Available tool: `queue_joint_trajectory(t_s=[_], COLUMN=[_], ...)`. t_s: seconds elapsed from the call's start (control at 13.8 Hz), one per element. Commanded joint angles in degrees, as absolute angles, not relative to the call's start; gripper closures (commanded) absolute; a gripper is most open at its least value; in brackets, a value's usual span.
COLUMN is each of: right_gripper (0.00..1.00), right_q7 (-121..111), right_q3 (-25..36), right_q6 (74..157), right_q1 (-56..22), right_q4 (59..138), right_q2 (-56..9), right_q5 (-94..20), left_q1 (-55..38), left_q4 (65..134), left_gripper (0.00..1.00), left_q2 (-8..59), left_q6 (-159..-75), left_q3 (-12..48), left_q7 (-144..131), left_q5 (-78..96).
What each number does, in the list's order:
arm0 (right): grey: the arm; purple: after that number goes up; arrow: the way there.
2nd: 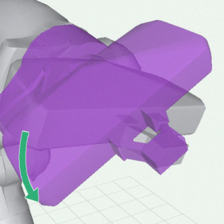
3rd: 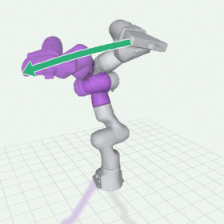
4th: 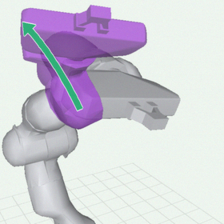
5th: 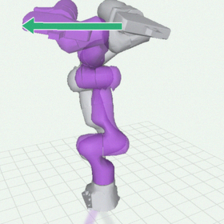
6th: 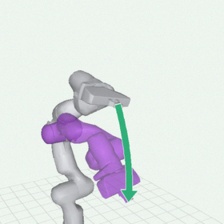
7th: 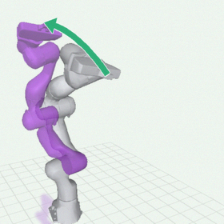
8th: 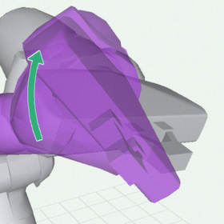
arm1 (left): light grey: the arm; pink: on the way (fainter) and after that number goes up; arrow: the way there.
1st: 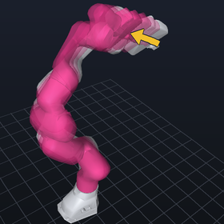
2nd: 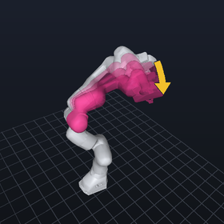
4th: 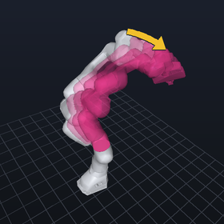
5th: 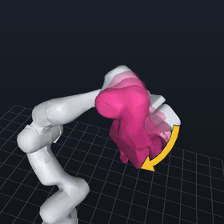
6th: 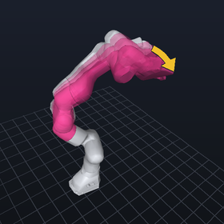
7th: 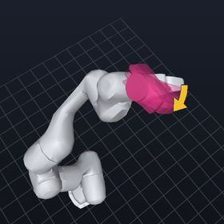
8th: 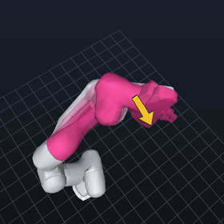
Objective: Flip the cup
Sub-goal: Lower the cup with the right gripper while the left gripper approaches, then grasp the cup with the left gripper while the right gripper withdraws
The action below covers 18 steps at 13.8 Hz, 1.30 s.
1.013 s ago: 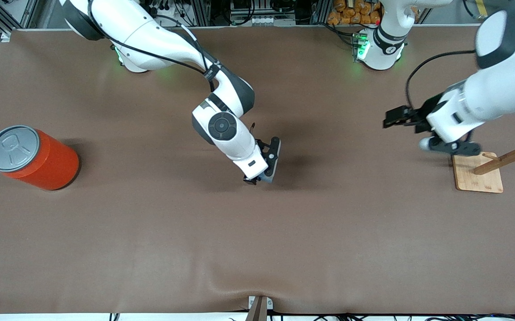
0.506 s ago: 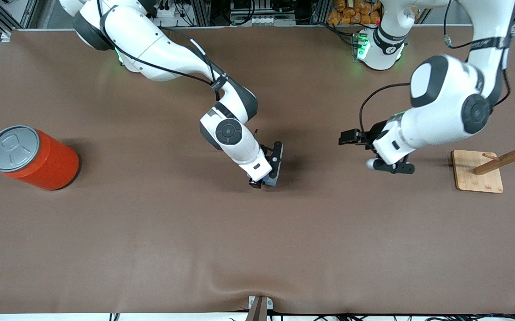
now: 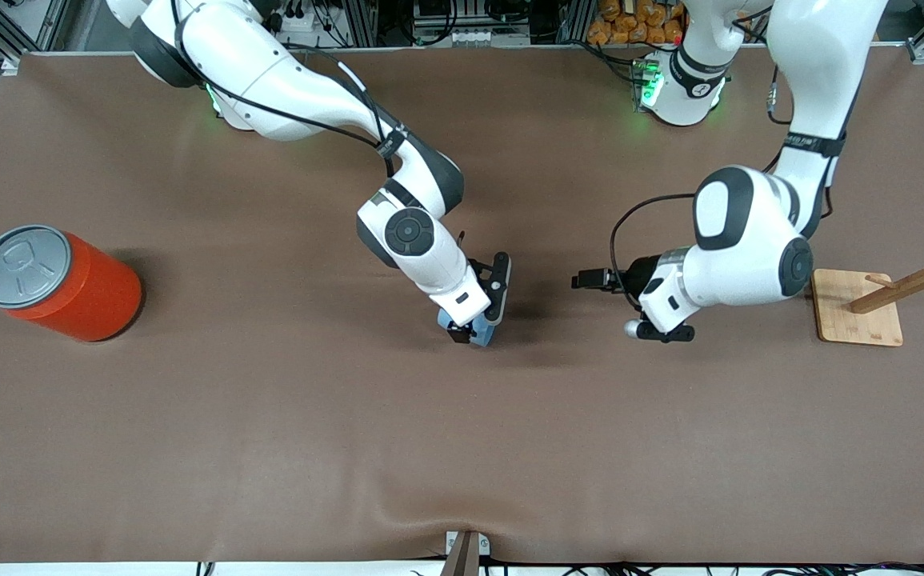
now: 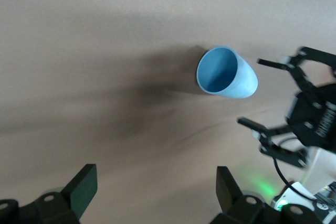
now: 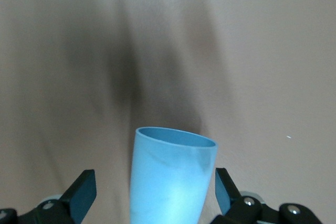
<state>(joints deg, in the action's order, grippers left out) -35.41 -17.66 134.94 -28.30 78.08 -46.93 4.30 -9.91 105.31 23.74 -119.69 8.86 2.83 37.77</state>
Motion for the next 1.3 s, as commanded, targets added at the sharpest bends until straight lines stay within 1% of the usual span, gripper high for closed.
queue_joint_trajectory(t_s=[0.0,0.14,0.29,0.43,0.58,0.65,0.72,0.8,0.94,1.09,1.16,1.23], right_gripper=[0.0,0.0,0.0,0.0,0.0,0.0,0.0,0.0,0.0,0.0,0.0,0.0], right_q7=[-27.02,-21.56,-20.13,-20.21,-20.13,-20.04,-20.04,-20.04,-20.04,-20.21,-20.21,-20.21], right_q3=[-17.67,-17.32,-17.23,-17.23,-17.14,-16.53,-14.61,-11.81,-7.23,-1.78,-0.1,0.09], right_q6=[129.57,124.92,119.73,118.13,117.86,115.69,114.19,114.0,113.82,113.12,113.12,112.94], right_q1=[-27.95,-27.25,-24.89,-20.85,-17.33,-16.1,-15.56,-15.56,-15.29,-15.03,-13.99,-11.54], right_q4=[78.66,78.66,78.66,78.57,78.66,78.58,78.57,78.57,78.57,78.66,78.66,78.58], right_q2=[-41.33,-37.46,-34.29,-32.44,-32.17,-31.65,-30.6,-30.24,-28.49,-27.17,-26.98,-26.55], right_q5=[4.04,4.3,4.48,4.04,4.04,4.3,4.39,4.31,4.13,3.78,3.69,3.52], left_q1=[-10.37,-10.55,-10.63,-10.72,-11.34,-11.34,-11.42,-11.69,-13.18,-15.02,-15.64,-15.64], left_q4=[104.15,102.84,101.87,100.29,97.57,95.99,94.58,92.74,89.14,88.42,88.24,87.63], left_gripper=[0.0,0.0,0.0,0.0,0.0,0.0,0.03,0.09,0.18,0.25,0.33,0.36], left_q2=[27.5,29.79,32.07,34.53,37.6,39.44,41.29,43.05,45.78,46.49,46.93,47.46], left_q6=[-122.69,-122.78,-122.78,-122.78,-122.78,-122.78,-122.78,-122.78,-122.78,-122.78,-122.87,-122.96], left_q3=[9.58,9.58,10.1,10.72,10.72,10.72,10.72,10.81,10.81,10.72,10.72,10.72], left_q7=[7.8,10.01,10.19,10.46,12.73,14.31,15.89,16.69,16.79,17.66,18.28,19.15], left_q5=[44.36,50.5,57.09,61.16,61.43,61.44,61.44,61.44,62.39,66.43,67.58,67.67])
